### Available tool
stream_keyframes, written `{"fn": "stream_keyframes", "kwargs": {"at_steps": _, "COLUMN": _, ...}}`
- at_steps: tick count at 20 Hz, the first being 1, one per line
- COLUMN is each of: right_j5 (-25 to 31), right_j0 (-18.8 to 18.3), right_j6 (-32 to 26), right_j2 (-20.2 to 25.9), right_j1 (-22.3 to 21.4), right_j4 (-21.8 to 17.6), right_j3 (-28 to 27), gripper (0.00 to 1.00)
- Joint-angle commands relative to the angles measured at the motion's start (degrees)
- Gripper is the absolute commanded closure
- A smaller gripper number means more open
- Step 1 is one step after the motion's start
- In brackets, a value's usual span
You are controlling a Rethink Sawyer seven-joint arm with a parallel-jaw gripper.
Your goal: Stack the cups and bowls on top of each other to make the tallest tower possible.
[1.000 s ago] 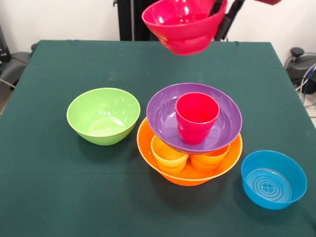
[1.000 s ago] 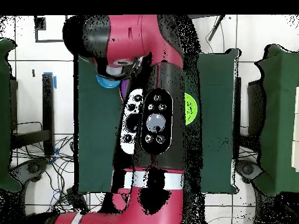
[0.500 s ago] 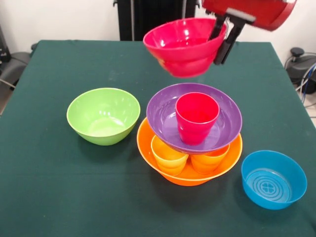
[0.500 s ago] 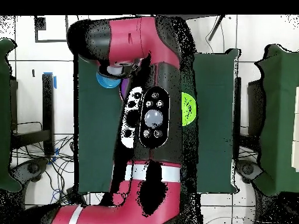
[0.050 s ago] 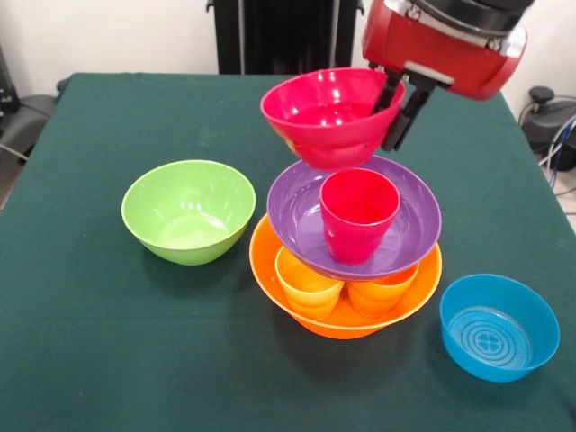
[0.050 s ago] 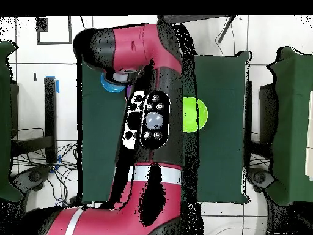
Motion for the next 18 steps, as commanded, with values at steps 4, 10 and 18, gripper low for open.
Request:
{"fn": "stream_keyframes", "kwargs": {"at_steps": 4, "right_j5": -3.5, "right_j0": 3.39, "right_j6": 13.32, "right_j2": 1.33, "right_j1": 3.68, "right_j4": 1.25, "right_j3": 2.03, "gripper": 1.0}}
{"fn": "stream_keyframes", "kwargs": {"at_steps": 10, "right_j5": -2.85, "right_j0": 4.28, "right_j6": 14.02, "right_j2": 0.07, "right_j1": 5.37, "right_j4": 1.44, "right_j3": -0.55, "gripper": 1.0}}
{"fn": "stream_keyframes", "kwargs": {"at_steps": 18, "right_j5": -0.76, "right_j0": 4.55, "right_j6": 8.59, "right_j2": -2.9, "right_j1": 6.95, "right_j4": -1.45, "right_j3": -3.89, "gripper": 1.0}}
